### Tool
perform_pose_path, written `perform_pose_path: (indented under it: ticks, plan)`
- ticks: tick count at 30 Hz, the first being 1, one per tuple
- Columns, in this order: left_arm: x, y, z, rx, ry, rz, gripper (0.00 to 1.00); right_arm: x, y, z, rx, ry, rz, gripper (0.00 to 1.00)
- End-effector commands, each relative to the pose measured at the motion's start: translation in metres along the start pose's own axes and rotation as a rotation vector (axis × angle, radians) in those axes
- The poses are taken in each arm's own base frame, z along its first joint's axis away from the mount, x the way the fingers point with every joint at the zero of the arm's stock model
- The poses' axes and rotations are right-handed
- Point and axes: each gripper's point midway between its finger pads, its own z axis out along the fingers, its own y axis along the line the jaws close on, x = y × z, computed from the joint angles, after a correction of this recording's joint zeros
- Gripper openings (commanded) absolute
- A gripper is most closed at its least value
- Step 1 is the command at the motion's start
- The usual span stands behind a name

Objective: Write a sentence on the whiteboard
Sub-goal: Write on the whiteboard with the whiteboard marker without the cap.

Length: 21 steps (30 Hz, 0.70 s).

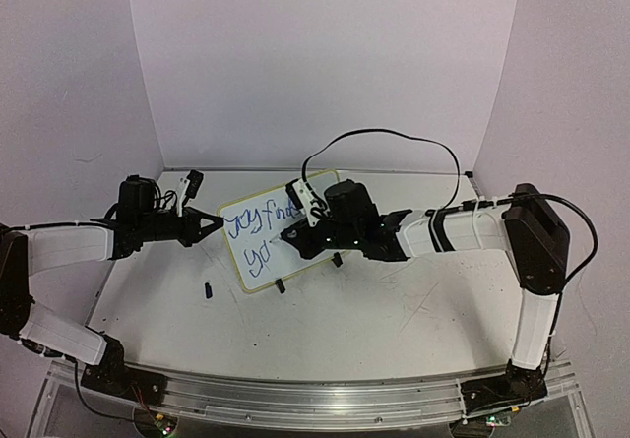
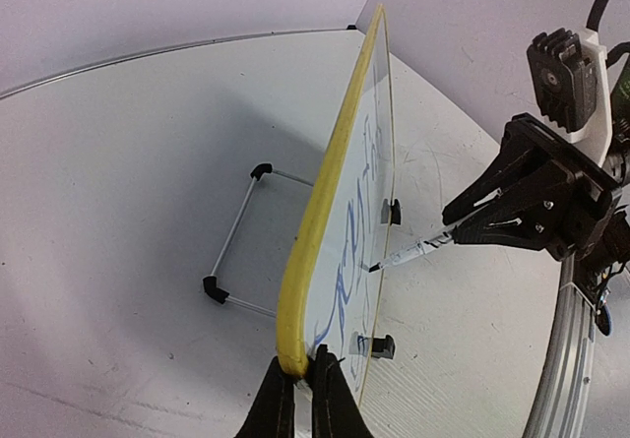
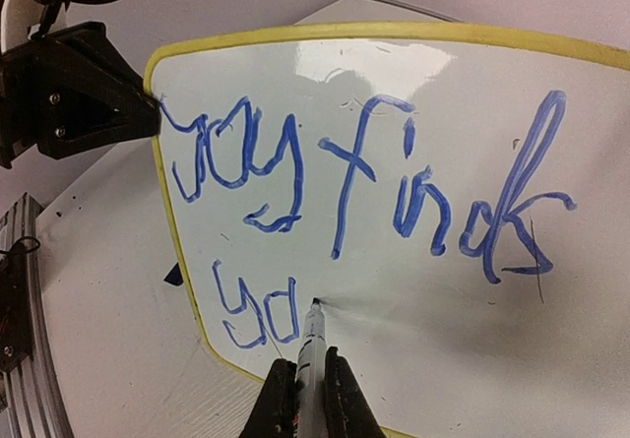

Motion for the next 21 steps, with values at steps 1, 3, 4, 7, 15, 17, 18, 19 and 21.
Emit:
perform_pose_path:
  ticks: [1, 3, 4, 7, 15, 17, 18, 19, 21]
  plan:
    - [-0.003, 0.009, 0.001, -0.057, 0.013, 0.072, 0.00, -0.014, 0.004, 0.007, -0.013, -0.033, 0.006, 0.00]
    - [-0.003, 0.009, 0.001, -0.057, 0.012, 0.073, 0.00, -0.012, 0.004, 0.007, -0.015, -0.029, 0.010, 0.00]
    - [-0.003, 0.009, 0.001, -0.058, 0.011, 0.073, 0.00, -0.011, 0.004, 0.007, -0.016, -0.025, 0.011, 0.00]
    - [-0.003, 0.009, 0.001, -0.056, 0.011, 0.074, 0.00, -0.004, 0.003, 0.005, -0.010, -0.012, 0.018, 0.00]
    - [-0.003, 0.008, 0.000, -0.054, 0.011, 0.074, 0.00, 0.010, 0.002, 0.000, -0.013, 0.018, 0.034, 0.00]
    - [-0.003, 0.008, 0.000, -0.054, 0.012, 0.073, 0.00, 0.011, 0.003, -0.001, -0.018, 0.021, 0.037, 0.00]
    - [-0.002, 0.009, 0.001, -0.054, 0.014, 0.072, 0.00, 0.014, 0.003, -0.002, -0.019, 0.025, 0.040, 0.00]
    - [-0.003, 0.009, 0.001, -0.053, 0.014, 0.072, 0.00, 0.014, 0.004, -0.002, -0.020, 0.026, 0.041, 0.00]
    - [-0.002, 0.009, 0.001, -0.051, 0.015, 0.070, 0.00, 0.018, 0.002, -0.003, -0.020, 0.034, 0.046, 0.00]
